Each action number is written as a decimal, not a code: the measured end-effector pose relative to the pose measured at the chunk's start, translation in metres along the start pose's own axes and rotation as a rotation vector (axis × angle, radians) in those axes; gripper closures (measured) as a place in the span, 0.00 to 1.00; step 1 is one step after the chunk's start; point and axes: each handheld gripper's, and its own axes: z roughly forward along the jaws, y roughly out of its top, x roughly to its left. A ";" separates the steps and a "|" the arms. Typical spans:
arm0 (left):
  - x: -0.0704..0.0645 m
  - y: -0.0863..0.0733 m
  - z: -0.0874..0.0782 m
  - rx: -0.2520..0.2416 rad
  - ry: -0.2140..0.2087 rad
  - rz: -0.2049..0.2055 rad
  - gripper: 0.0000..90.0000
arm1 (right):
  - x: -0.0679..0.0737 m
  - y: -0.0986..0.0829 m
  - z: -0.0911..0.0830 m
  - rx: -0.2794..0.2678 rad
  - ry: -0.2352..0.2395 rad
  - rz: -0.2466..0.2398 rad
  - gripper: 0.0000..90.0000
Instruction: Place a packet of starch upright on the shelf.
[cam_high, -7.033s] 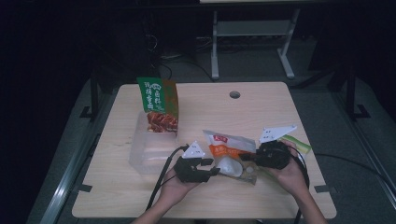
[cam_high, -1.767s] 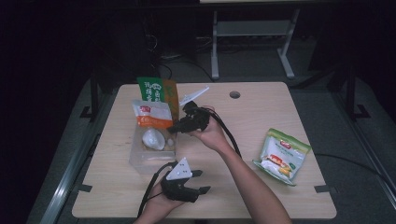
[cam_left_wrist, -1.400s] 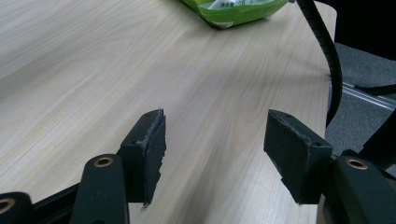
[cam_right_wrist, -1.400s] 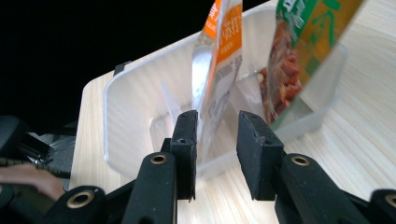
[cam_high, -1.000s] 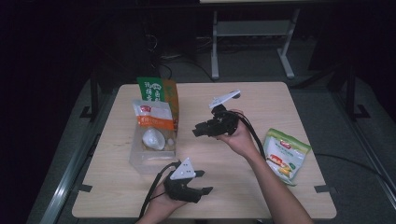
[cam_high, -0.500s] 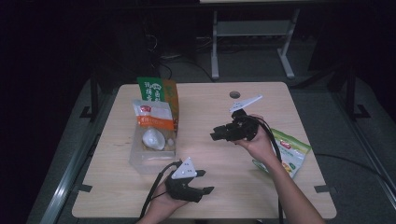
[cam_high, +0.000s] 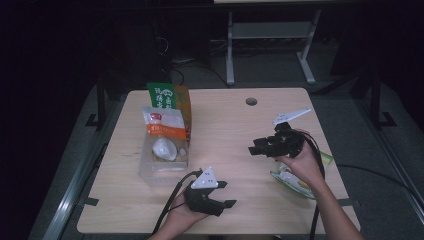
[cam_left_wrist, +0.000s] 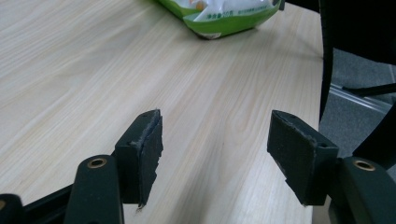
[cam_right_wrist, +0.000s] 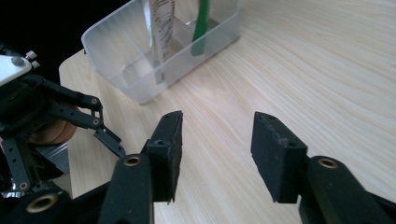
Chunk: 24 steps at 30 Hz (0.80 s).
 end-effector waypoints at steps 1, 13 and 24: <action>0.000 0.002 0.001 -0.001 -0.002 -0.003 0.38 | -0.001 -0.002 -0.003 -0.004 -0.002 0.007 0.57; -0.006 0.025 0.021 -0.004 -0.017 0.036 0.35 | -0.012 -0.040 -0.029 0.010 -0.045 0.081 0.50; -0.006 0.043 0.051 0.011 -0.032 0.027 0.36 | -0.027 -0.073 -0.059 0.006 -0.093 0.166 0.49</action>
